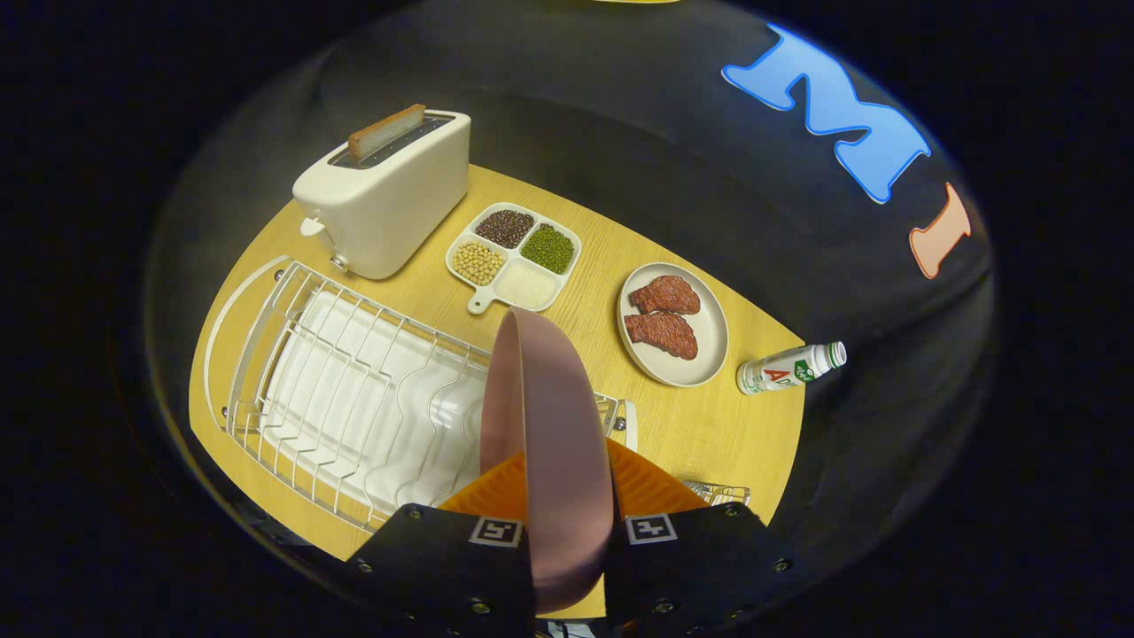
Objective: Take the plate from the dish rack, then take the spoon from the basket and place it into the plate.
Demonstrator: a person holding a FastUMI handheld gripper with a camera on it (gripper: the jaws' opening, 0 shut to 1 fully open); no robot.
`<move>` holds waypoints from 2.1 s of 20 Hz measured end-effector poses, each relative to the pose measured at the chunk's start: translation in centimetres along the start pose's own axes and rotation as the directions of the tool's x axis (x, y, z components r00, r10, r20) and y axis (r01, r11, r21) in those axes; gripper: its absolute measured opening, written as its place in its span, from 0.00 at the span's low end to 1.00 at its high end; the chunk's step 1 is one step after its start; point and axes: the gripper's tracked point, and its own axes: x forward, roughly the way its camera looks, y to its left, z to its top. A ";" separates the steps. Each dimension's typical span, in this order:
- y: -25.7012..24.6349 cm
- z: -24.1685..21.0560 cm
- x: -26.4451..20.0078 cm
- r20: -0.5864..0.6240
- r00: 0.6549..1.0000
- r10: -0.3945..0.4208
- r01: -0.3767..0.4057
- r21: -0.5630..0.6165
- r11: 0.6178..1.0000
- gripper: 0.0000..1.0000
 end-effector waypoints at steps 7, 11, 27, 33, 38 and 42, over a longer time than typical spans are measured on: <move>-1.5 -2.3 -3.1 0.021 0.993 0.114 -0.116 0.116 0.987 0.28; -1.2 -6.4 -5.5 0.039 0.962 0.271 -0.272 0.236 0.933 0.28; 5.5 -25.2 -7.6 0.157 0.718 0.678 -0.635 0.546 0.547 0.28; 7.9 -29.5 -5.0 0.144 0.706 0.693 -0.621 0.595 0.510 0.27; 9.5 -31.5 -2.1 0.119 0.721 0.682 -0.603 0.592 0.535 0.28; 11.1 -32.0 0.0 0.116 0.720 0.685 -0.601 0.598 0.530 0.28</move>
